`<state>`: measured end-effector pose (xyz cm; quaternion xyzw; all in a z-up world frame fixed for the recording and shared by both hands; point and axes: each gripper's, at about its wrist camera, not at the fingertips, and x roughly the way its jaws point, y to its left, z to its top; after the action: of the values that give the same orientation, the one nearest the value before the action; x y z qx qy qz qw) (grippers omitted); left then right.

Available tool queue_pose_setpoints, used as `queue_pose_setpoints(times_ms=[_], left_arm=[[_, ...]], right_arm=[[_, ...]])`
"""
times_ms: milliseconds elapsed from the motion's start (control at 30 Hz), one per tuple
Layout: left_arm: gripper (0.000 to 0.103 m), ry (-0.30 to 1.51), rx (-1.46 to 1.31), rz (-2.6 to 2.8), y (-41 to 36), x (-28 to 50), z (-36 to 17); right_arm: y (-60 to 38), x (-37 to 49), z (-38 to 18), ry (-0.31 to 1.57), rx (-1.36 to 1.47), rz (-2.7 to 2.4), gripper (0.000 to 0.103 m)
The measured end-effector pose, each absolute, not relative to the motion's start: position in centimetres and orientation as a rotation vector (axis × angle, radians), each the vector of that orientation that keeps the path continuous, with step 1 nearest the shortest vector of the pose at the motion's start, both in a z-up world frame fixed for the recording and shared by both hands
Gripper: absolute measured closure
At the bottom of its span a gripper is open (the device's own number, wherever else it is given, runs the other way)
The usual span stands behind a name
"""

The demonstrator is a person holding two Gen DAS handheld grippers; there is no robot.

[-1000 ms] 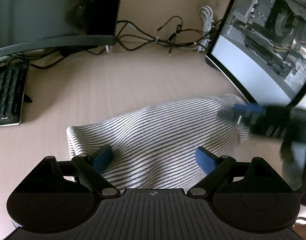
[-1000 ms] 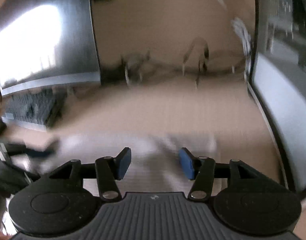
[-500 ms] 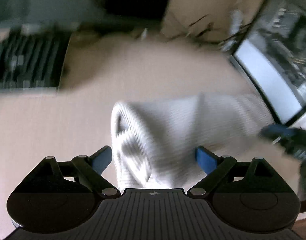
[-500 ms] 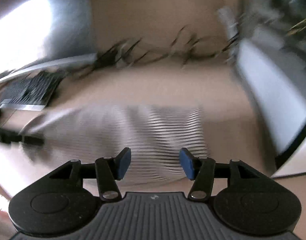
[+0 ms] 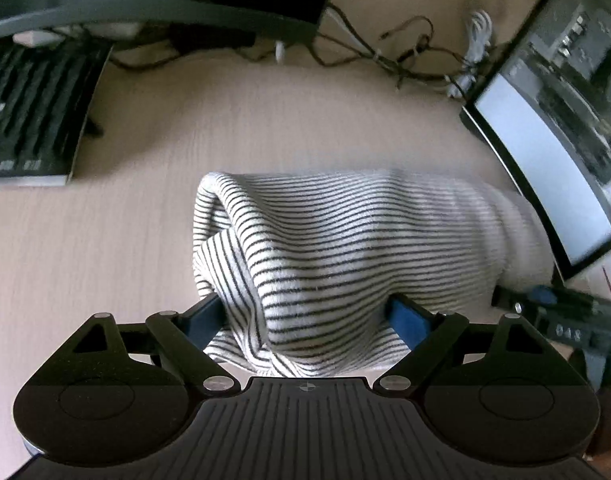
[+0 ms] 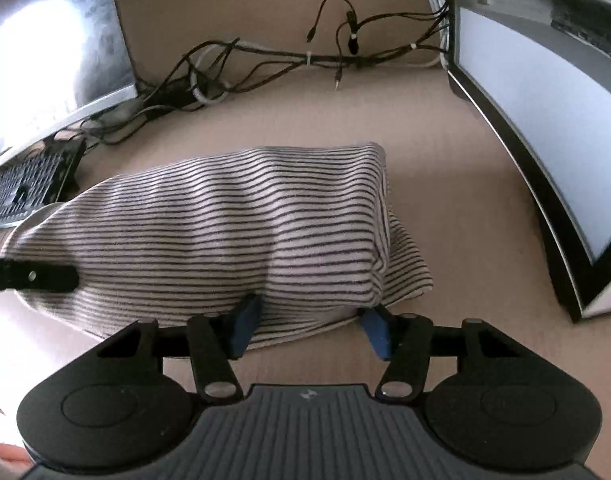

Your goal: Fold clothes

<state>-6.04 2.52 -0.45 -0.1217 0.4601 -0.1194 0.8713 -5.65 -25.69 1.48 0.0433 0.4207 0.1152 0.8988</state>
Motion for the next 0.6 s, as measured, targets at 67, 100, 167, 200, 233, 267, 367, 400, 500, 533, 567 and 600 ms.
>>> queue_pose_setpoints(times_ms=[67,100,167,200,233,267,367,400,500,533,567,600], left_arm=[[0.011,0.934,-0.24,-0.247,2.2,-4.0,-0.5],[0.011,0.918,-0.226,-0.244,2.0,-3.0,-0.5],[0.011,0.889,-0.198,-0.238,1.6,-1.1,-0.6],[0.011,0.878,-0.189,-0.236,1.5,-0.2,-0.7],[0.01,0.876,-0.187,-0.234,1.6,0.3,-0.6],[0.01,0.879,-0.188,-0.231,1.8,0.7,-0.5],[0.012,0.868,-0.174,-0.219,2.2,-0.2,1.1],[0.012,0.856,-0.176,-0.218,2.4,-0.9,1.8],[0.011,0.841,-0.276,-0.231,3.5,-2.0,3.1],[0.011,0.846,-0.297,-0.226,3.6,-1.9,3.0],[0.013,0.86,-0.299,-0.213,3.5,-1.5,2.6],[0.025,0.873,-0.302,-0.2,3.3,-1.1,2.2]], right_arm=[[-25.5,-4.4,1.5,0.865,0.087,0.228,0.046],[-25.2,-3.7,1.5,0.86,0.078,0.223,0.046],[-24.8,-2.3,1.4,0.848,0.059,0.219,0.046],[-24.9,-1.8,1.4,0.84,0.053,0.219,0.046],[-25.0,-1.2,1.3,0.836,0.052,0.22,0.046],[-25.1,-0.7,1.3,0.832,0.051,0.222,0.046],[-26.5,-0.4,2.5,0.811,0.072,0.223,0.044],[-27.2,-0.6,3.1,0.792,0.086,0.215,0.043],[-29.4,-0.8,4.8,0.734,0.155,0.195,0.039],[-29.9,-0.5,4.9,0.729,0.178,0.191,0.038],[-30.4,0.1,4.8,0.733,0.207,0.191,0.038],[-30.8,0.9,4.4,0.746,0.232,0.2,0.039]])
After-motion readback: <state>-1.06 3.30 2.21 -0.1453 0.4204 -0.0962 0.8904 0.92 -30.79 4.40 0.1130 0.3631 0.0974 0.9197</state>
